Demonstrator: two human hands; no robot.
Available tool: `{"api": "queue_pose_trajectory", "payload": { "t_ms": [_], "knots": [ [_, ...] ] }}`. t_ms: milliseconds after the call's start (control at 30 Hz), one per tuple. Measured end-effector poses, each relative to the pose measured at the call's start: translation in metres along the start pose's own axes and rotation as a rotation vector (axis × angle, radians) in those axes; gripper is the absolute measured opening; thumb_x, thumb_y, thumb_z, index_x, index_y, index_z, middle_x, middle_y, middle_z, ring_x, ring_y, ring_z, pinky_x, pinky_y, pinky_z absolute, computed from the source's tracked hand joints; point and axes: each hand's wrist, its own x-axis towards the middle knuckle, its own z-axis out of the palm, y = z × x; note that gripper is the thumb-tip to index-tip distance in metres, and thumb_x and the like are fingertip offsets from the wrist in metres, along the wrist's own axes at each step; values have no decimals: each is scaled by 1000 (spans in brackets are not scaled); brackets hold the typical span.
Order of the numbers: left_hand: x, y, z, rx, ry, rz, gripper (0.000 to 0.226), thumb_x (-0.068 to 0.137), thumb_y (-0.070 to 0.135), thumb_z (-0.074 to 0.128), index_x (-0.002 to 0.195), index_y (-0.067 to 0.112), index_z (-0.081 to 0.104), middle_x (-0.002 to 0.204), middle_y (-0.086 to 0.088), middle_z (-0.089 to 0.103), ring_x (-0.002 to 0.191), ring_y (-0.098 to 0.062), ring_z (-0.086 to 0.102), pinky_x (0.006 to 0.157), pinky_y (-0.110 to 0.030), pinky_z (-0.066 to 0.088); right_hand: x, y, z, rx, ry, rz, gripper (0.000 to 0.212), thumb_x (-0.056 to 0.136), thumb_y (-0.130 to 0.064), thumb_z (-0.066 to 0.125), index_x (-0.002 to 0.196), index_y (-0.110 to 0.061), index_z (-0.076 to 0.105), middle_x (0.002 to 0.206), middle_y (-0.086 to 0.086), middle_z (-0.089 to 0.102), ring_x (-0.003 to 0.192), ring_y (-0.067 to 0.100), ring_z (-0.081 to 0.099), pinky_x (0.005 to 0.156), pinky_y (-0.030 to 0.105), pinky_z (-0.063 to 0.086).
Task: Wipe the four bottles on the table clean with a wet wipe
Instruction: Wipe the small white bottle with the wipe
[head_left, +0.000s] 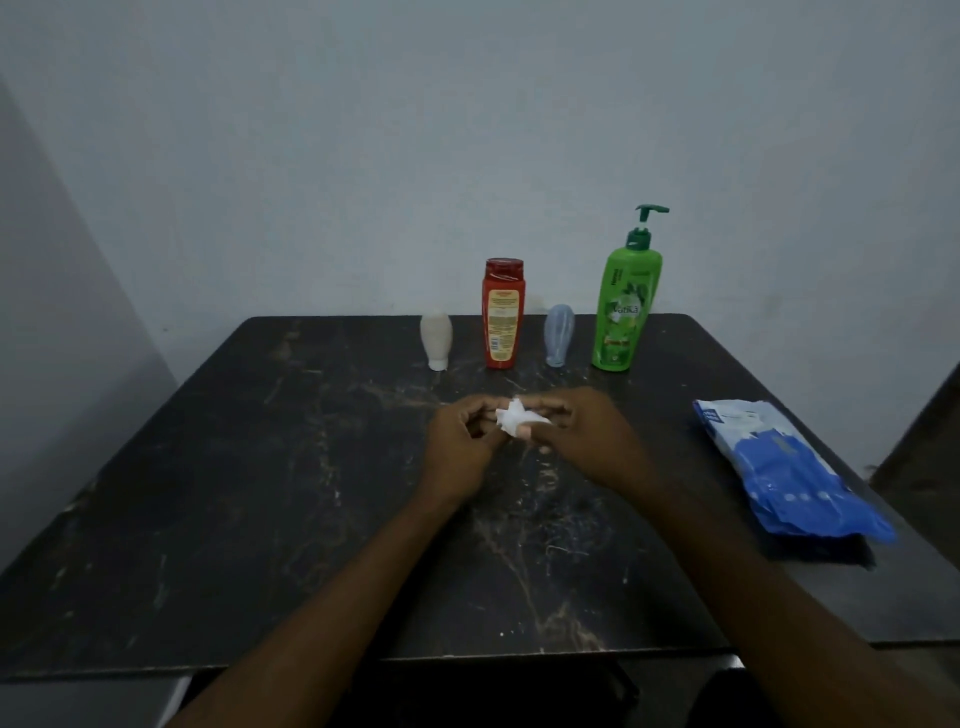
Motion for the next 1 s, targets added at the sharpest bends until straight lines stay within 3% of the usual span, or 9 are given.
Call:
{"api": "queue_pose_trajectory", "payload": {
  "t_ms": [67,167,367,600,767,1000],
  "knots": [
    [5,-6,-8,2,-20,-10,24,88,5,74,108,16,74,100,4,77,92,-9,73,87,-32,60,10,-2,4,-64,0,-28,30,83,-24,76,113,-24,74,104,-9,75,83,-5,67,80,14,52],
    [13,-16,-21,8,-48,-40,26,89,6,73,114,15,72,103,3,78,94,-11,74,89,-33,60,27,1,13,-43,3,1,21,83,-22,76,104,-26,77,92,-12,76,77,-5,66,69,8,48],
    [42,-44,-43,133,133,-150,17,95,12,66,110,15,71,95,2,74,86,-10,72,87,-38,61,65,20,36,196,164,193,21,83,-17,77,103,-16,75,92,-6,74,79,3,70,76,23,57],
    [98,-66,-39,339,343,-206,32,87,30,78,110,17,61,104,0,65,90,-11,62,77,-22,50,101,45,58,354,197,282,19,84,-10,75,102,-9,71,98,6,73,85,15,73,74,30,61],
    [139,-86,-32,468,391,-267,59,79,36,84,124,16,52,121,-5,63,109,-21,63,92,-39,57,105,54,62,452,193,238,29,85,-6,73,113,-13,69,104,4,73,92,17,72,74,31,62],
    [168,-92,-23,570,394,-283,57,77,33,86,119,15,52,127,-9,65,118,-30,62,95,-49,57,102,57,63,539,180,203,28,88,-3,69,114,-13,70,102,-1,74,91,12,73,73,24,60]
  ]
}}
